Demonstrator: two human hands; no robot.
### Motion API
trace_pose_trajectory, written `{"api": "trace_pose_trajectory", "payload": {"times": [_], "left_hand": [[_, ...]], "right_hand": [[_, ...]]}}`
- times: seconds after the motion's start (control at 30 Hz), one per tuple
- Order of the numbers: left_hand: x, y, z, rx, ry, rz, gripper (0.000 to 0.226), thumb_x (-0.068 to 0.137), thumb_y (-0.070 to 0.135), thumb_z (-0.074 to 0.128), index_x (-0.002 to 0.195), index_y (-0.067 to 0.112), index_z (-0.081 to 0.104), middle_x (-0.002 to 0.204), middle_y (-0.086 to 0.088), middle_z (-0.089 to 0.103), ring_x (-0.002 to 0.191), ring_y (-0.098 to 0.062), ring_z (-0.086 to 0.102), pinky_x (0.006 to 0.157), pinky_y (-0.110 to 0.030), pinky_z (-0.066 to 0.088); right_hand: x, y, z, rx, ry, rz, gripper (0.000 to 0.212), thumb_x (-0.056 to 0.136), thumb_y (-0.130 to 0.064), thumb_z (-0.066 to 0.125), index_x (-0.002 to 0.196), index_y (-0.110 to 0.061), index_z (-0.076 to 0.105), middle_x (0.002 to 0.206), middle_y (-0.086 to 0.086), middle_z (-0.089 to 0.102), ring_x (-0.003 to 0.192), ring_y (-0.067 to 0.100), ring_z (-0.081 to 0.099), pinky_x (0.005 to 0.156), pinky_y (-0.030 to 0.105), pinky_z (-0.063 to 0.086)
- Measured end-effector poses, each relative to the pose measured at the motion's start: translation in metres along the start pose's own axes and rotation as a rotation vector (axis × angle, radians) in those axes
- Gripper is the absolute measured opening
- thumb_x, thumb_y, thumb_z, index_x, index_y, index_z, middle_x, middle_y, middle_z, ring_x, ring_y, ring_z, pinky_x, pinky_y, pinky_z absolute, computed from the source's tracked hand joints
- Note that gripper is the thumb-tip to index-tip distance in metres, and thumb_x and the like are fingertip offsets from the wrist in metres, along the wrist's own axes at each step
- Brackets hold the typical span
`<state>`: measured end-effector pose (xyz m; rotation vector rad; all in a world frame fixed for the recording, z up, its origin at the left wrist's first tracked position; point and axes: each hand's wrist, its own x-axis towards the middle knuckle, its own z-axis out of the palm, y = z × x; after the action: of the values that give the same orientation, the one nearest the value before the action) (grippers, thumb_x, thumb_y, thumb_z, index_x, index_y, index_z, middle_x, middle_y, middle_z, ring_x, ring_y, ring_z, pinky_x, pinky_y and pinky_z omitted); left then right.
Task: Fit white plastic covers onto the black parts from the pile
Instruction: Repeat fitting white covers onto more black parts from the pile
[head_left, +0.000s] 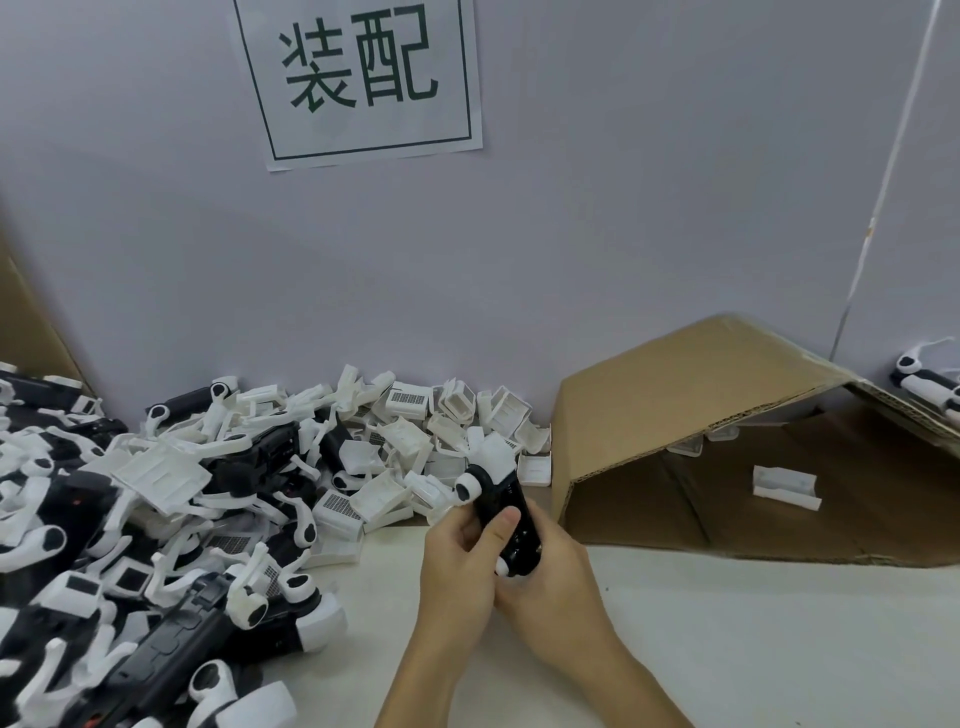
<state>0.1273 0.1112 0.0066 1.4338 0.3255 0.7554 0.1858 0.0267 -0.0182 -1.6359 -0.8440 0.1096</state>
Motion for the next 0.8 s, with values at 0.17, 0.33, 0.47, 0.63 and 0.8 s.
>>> {"api": "trace_pose_trajectory", "payload": {"times": [0.17,0.33,0.47,0.63,0.8], "left_hand": [[0.004,-0.007,-0.013,0.323,0.024,0.121,0.024,0.082,0.017,0.071,0.095,0.037,0.070,0.092,0.016,0.075,0.098,-0.016,0.068,0.097,-0.050,0.049],[0.000,-0.012,-0.011,0.667,-0.081,0.323,0.044,0.082,0.017,0.053,0.107,0.052,0.060,0.107,0.047,0.057,0.113,0.019,0.043,0.110,-0.044,0.030],[0.001,-0.019,-0.012,0.757,-0.110,0.349,0.048,0.088,0.004,0.052,0.112,0.044,0.062,0.111,0.049,0.054,0.114,0.021,0.039,0.111,-0.034,0.019],[0.001,-0.019,-0.013,0.767,-0.125,0.331,0.048,0.083,0.009,0.047,0.103,0.051,0.059,0.104,0.046,0.057,0.112,0.020,0.040,0.109,-0.026,0.016],[0.001,-0.019,-0.012,0.763,-0.132,0.292,0.041,0.077,0.012,0.042,0.086,0.052,0.051,0.097,0.048,0.056,0.106,0.019,0.042,0.105,-0.029,0.019]], "right_hand": [[-0.004,0.000,-0.002,0.039,0.080,-0.062,0.075,0.077,-0.038,0.060,0.148,-0.029,0.041,0.140,-0.015,0.055,0.133,0.004,0.048,0.110,0.030,0.041],[-0.003,0.001,-0.005,0.225,0.180,-0.013,0.086,0.066,-0.047,0.081,0.143,-0.032,0.046,0.129,-0.021,0.063,0.122,0.001,0.058,0.098,0.023,0.050],[0.002,0.004,-0.007,0.265,0.260,0.012,0.055,0.067,-0.025,0.088,0.115,-0.032,0.064,0.103,-0.017,0.073,0.099,0.003,0.070,0.078,0.016,0.055],[0.004,0.005,-0.006,0.246,0.285,0.002,0.045,0.069,-0.013,0.091,0.105,-0.027,0.067,0.093,-0.017,0.074,0.086,0.003,0.071,0.068,0.012,0.053],[0.005,0.008,-0.007,0.248,0.295,0.023,0.042,0.069,-0.015,0.092,0.102,-0.024,0.067,0.091,-0.018,0.073,0.082,0.003,0.071,0.066,0.014,0.054]]}}
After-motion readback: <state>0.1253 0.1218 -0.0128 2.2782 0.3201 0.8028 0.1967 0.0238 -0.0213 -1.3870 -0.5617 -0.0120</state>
